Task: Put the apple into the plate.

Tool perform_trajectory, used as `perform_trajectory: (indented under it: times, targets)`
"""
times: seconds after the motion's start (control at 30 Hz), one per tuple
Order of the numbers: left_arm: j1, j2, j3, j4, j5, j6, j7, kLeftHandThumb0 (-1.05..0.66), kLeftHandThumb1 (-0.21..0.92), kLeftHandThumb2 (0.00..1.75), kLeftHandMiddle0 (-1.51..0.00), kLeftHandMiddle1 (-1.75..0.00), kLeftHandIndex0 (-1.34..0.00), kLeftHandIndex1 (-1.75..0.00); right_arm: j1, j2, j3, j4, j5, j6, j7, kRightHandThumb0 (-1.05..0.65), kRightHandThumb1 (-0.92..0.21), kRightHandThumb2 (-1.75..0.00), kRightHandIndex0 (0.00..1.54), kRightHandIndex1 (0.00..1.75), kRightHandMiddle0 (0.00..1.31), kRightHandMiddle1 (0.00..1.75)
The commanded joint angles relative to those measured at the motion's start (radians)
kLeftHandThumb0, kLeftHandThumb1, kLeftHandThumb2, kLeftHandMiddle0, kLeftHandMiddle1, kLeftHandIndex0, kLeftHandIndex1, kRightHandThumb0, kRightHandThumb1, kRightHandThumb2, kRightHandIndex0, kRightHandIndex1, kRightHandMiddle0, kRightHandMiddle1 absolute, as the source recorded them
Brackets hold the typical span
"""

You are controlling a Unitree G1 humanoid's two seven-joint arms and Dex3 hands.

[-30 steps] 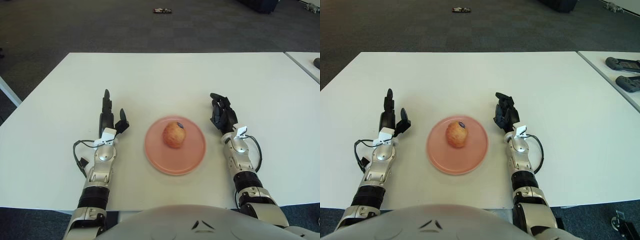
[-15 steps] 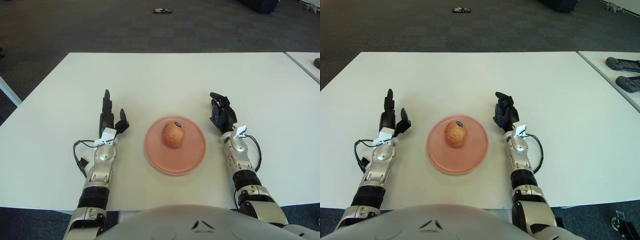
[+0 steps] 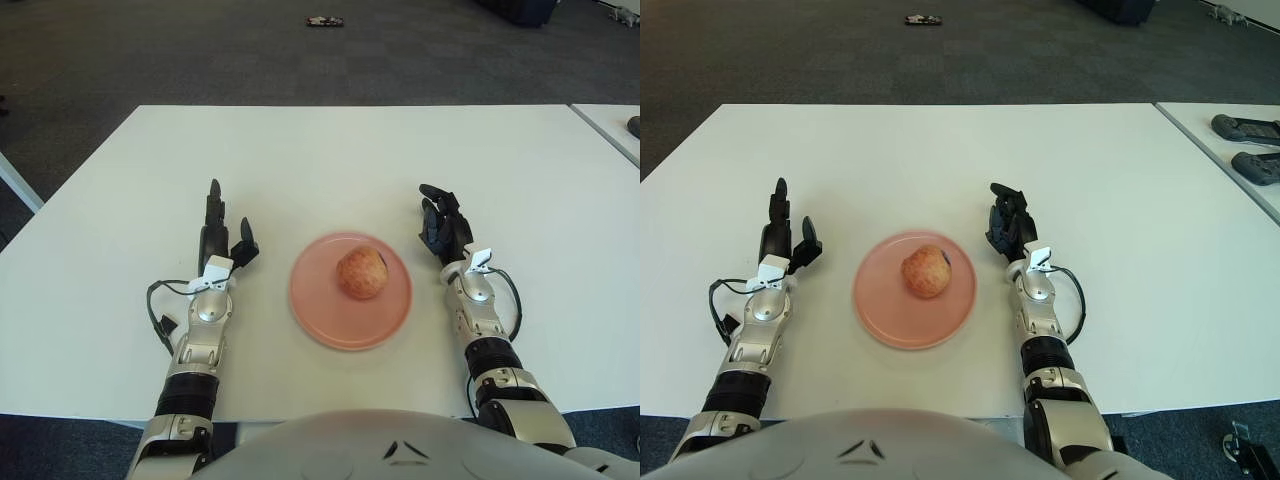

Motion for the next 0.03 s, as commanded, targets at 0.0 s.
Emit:
perform_trajectory:
  times: [0.0]
  targets:
    - [-0.001, 0.005, -0.002, -0.009, -0.001, -0.004, -0.005, -0.9, 0.92, 0.98, -0.02, -0.01, 0.0, -0.05, 0.022, -0.004, 0.003, 0.013, -0.008, 0.044, -0.005, -0.63, -0.92, -0.75, 0.42, 0.16, 0.0, 0.88]
